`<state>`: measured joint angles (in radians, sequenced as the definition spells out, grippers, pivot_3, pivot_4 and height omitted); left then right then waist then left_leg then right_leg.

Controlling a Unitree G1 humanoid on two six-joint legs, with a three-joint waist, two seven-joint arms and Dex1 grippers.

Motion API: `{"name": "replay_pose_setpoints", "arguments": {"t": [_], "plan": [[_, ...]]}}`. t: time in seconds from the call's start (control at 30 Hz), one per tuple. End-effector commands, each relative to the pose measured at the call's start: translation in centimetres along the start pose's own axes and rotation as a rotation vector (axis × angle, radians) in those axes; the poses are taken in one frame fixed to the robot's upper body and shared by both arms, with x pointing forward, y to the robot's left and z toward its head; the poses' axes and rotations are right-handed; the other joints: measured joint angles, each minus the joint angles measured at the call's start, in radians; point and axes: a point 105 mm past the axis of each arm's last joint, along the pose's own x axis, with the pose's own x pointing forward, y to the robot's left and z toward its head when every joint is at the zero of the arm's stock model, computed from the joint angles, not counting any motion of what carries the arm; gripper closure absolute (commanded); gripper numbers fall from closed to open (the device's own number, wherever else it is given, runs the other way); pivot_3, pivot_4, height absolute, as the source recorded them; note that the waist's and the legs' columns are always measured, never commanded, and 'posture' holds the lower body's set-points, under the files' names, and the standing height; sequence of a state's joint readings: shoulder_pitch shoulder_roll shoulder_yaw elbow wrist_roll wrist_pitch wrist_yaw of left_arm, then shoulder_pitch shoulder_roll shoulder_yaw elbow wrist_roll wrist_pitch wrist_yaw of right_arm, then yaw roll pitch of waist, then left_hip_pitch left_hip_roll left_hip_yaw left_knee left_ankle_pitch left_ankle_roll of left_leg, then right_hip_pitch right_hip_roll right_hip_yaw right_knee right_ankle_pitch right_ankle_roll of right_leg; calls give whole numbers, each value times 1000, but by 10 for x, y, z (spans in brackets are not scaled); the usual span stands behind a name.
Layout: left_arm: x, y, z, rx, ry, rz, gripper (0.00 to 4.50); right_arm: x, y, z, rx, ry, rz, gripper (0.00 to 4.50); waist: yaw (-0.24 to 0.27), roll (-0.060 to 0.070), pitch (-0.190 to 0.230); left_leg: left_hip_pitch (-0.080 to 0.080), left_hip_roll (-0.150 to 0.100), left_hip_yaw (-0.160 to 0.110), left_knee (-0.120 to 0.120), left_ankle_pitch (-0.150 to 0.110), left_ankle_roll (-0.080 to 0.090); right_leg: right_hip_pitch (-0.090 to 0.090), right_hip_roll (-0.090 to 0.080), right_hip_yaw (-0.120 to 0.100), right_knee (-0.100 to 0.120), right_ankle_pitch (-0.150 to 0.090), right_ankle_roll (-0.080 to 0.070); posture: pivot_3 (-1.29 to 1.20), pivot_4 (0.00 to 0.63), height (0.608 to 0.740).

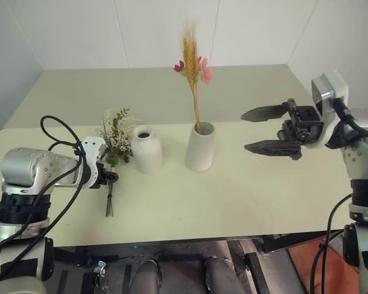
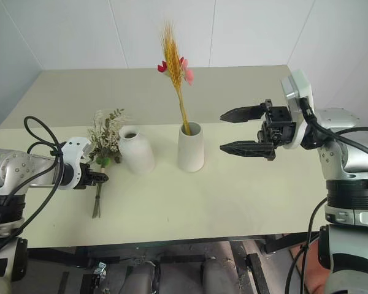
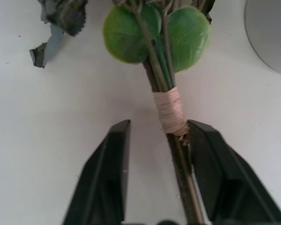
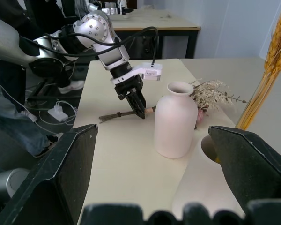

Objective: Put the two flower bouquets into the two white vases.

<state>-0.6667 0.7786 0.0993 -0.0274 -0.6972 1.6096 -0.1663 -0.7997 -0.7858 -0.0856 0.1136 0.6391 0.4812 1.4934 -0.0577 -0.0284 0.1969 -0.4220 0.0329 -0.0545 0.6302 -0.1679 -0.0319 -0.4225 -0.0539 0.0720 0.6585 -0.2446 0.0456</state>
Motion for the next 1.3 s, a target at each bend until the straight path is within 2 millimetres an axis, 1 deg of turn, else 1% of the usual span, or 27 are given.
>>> {"name": "replay_pose_setpoints", "arguments": {"t": [0.03,0.07,0.1,0.17,0.23,0.27,0.33,0.4,0.47,0.53,0.6,0.67,0.7,0.77,0.83,0.9,0.97,1.1,1.3], "plan": [[-8,3,9,5,-40,19,3820,-5,4,12,-70,2,-6,0,0,0,0,0,0,0,0,0,0,0,0,0,0,0,0,0,150,740],[-9,5,9,2,-44,27,4162,-5,4,12,-69,3,-8,0,0,0,0,0,0,0,0,0,0,0,0,0,0,0,0,0,150,740],[-11,8,9,-5,-51,35,4406,-5,4,11,-69,6,-9,0,0,0,0,0,0,0,0,0,0,0,0,0,0,0,0,0,150,740],[-15,14,12,-9,-89,55,4449,-6,4,9,-66,12,-10,0,1,0,0,0,0,0,0,0,0,0,0,0,0,0,0,0,150,740],[-23,21,22,5,-188,93,4449,-6,4,7,-60,16,-19,0,1,0,0,0,0,0,0,0,0,0,0,0,0,0,0,0,150,740],[-28,24,27,39,-245,120,4449,-6,4,5,-58,18,-26,0,-1,0,0,0,0,0,0,0,0,0,0,0,0,0,0,0,150,740],[-49,24,47,84,-446,128,4449,-7,4,2,-44,20,-34,0,0,0,0,0,0,0,0,0,0,0,0,0,0,2,-4,0,150,740],[-79,17,69,137,-724,108,4449,-6,4,-3,-35,27,-46,0,5,0,0,0,0,0,0,0,0,0,0,0,-1,3,-5,0,150,740],[-109,7,81,137,-929,27,4449,-6,4,-7,-20,32,-57,0,14,0,0,0,0,1,0,0,-1,0,-1,0,-1,3,-5,0,150,740],[-128,1,87,138,-1026,-56,4449,-6,4,-10,-11,37,-63,0,15,0,0,-1,0,1,1,1,-1,0,-1,0,-2,3,-4,0,150,740],[-143,-7,91,153,-1086,-134,4449,-6,5,-13,-7,46,-61,0,16,0,0,-1,0,1,2,1,-1,2,-1,0,-2,3,-4,0,150,740],[-167,-20,100,168,-1200,-255,4449,-6,5,-18,-10,63,-68,0,18,-1,0,-1,0,1,2,1,-1,2,-1,0,-2,3,-2,0,150,740],[-176,-25,102,176,-1239,-298,4449,-6,6,-19,-10,66,-70,0,19,-1,-1,-1,0,0,3,1,-1,2,-1,-1,-2,1,1,0,150,740],[-190,-34,107,178,-1309,-386,4449,-6,6,-18,-8,61,-77,0,18,-1,-1,-2,0,1,4,1,-1,2,-1,-1,-2,1,4,0,150,740],[-200,-43,113,170,-1374,-463,4449,-7,4,-17,-6,57,-101,0,17,-1,-1,-2,-1,1,4,1,-1,3,-2,0,-2,1,4,0,150,740],[-201,-54,117,161,-1408,-539,4449,-9,4,-17,-9,58,-118,0,17,-1,-1,-1,-1,1,4,1,-1,3,-2,0,-2,1,4,0,150,740],[-198,-60,119,150,-1407,-579,4449,-9,5,-18,-10,60,-121,0,16,-1,-1,-1,-1,1,4,1,-1,3,-1,0,-2,2,3,0,150,740],[-176,-75,119,202,-1346,-638,4449,-10,6,-16,-20,67,-139,0,16,-1,-1,-1,-1,1,4,1,-1,3,-1,0,-2,2,2,0,150,740],[-156,-86,124,233,-1308,-689,4449,-16,3,-8,-40,57,-197,0,16,-1,-1,-1,-1,1,4,1,-1,3,-1,0,-2,3,0,0,150,740]]}}
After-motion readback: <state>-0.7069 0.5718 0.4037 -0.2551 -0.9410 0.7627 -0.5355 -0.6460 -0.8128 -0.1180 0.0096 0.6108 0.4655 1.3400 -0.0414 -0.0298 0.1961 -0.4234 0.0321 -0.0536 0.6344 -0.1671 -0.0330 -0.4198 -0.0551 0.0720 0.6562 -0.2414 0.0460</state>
